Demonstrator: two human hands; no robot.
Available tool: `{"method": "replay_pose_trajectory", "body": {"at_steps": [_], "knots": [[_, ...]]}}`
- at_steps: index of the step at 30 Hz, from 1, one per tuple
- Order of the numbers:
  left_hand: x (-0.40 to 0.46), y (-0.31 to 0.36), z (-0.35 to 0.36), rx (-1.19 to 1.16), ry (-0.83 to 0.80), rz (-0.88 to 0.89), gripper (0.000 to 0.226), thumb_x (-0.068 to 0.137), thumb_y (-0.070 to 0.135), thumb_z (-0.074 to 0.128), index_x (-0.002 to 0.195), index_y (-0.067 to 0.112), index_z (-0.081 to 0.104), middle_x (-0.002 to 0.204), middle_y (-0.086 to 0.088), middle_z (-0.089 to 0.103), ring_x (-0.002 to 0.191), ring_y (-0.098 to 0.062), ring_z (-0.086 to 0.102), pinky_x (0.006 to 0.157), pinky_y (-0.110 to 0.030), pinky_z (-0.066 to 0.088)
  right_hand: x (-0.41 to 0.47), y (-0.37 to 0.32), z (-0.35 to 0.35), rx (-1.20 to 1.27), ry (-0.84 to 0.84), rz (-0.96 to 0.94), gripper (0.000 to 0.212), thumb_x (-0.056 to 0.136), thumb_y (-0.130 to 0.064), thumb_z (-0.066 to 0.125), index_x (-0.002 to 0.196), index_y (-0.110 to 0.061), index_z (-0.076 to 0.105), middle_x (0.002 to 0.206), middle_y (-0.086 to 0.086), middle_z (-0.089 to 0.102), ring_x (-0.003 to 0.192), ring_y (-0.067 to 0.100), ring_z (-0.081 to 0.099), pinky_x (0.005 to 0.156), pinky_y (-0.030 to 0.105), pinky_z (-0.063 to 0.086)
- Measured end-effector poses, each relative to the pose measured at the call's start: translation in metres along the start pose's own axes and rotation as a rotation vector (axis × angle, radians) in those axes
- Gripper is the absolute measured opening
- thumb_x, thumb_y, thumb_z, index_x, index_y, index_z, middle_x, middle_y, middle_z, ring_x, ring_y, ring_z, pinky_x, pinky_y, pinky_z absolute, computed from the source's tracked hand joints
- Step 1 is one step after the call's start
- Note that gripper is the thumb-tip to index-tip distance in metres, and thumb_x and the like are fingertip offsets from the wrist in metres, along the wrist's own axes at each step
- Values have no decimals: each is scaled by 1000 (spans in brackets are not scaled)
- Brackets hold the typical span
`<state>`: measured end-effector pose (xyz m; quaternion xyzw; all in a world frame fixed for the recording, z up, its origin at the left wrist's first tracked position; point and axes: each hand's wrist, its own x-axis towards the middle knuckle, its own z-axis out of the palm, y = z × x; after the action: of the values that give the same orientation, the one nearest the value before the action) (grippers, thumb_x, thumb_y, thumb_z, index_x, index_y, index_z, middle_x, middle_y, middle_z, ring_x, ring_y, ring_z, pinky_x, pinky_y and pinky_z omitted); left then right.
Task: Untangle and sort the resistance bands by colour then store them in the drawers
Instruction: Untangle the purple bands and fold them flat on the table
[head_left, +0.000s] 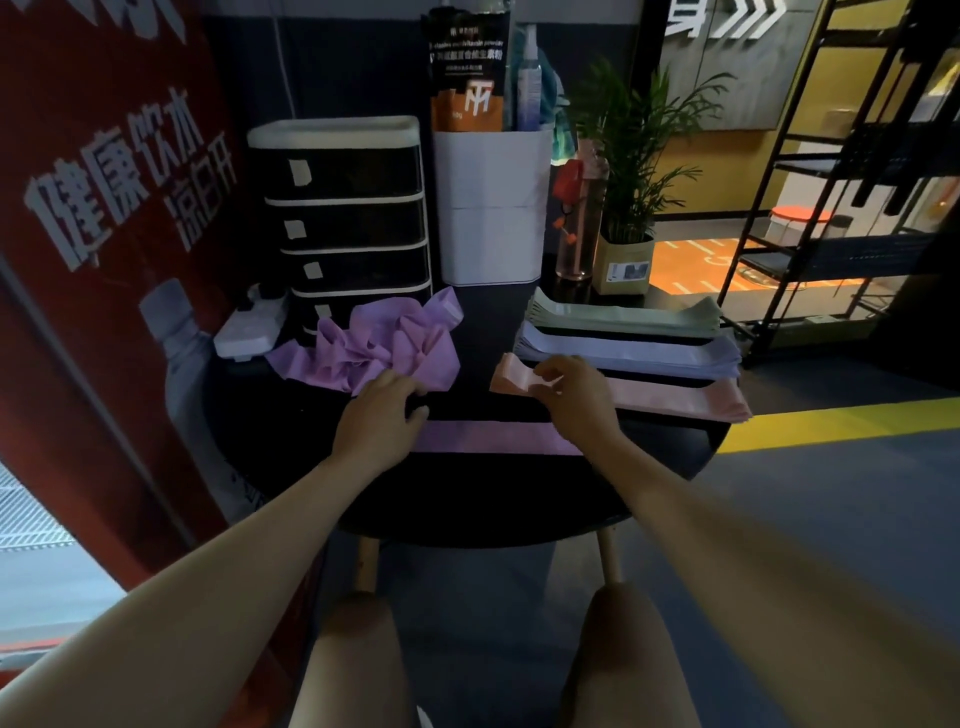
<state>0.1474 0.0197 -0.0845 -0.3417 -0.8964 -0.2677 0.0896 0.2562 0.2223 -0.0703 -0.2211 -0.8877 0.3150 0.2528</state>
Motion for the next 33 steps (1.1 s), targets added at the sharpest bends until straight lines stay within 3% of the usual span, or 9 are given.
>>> {"method": "replay_pose_trajectory", "body": {"at_steps": [12,16,18,21,23,25,27,30,33], "knots": [[53,-34,11,10,-61,-78,47,79,19,69,124,20,57,122,-7,54,113,-26,51,90,-40,46,61,-55,83,-4,-363,-134,29,86,-7,62,114,-5,63,117,13,60,105,28,58,91,32,45],[65,-43,18,41,-32,-60,18,80,17,63,98,16,67,97,-6,58,91,-27,58,69,-32,44,70,-56,91,75,-435,-102,27,85,-13,65,109,-3,64,112,16,64,102,30,60,91,37,48],[71,-45,18,-25,-15,-77,8,84,17,60,87,12,65,87,-4,61,82,-25,61,67,-34,46,74,-55,91,117,-453,-117,26,86,-17,64,108,-4,65,109,14,66,100,27,61,88,34,48],[87,-38,0,-213,12,-122,9,90,19,58,82,20,57,76,5,61,71,-11,58,67,-27,44,82,-58,85,168,-432,-196,16,90,-26,61,98,-13,65,86,-2,63,77,11,56,64,10,39],[100,-29,-19,-383,46,-106,18,91,15,57,79,27,53,75,8,59,64,1,56,61,-12,43,91,-63,79,165,-403,-260,15,87,-27,64,93,-13,65,75,-6,54,64,5,46,55,8,34],[115,-21,-37,-518,60,-83,22,91,7,56,78,25,52,73,8,58,57,7,53,57,-7,40,103,-71,72,148,-326,-283,13,85,-18,65,90,-7,65,74,-1,53,60,4,42,52,11,33],[128,-15,-54,-597,82,-62,24,91,4,55,78,23,53,73,8,57,62,7,51,65,-11,41,115,-84,63,182,-214,-267,11,86,-9,59,79,-2,61,68,4,51,58,9,42,50,15,31],[146,-6,-77,-718,129,-50,24,92,3,53,80,23,54,77,4,58,73,-7,53,71,-18,43,134,-110,43,258,-120,-302,38,88,-6,58,54,-13,43,51,-3,37,51,7,32,48,15,30],[162,5,-102,-803,178,-60,19,92,6,54,83,23,56,82,1,61,80,-12,57,76,-27,48,152,-133,20,293,-57,-337,44,87,-12,61,51,-20,36,49,-6,35,47,3,30,47,16,27]]}}
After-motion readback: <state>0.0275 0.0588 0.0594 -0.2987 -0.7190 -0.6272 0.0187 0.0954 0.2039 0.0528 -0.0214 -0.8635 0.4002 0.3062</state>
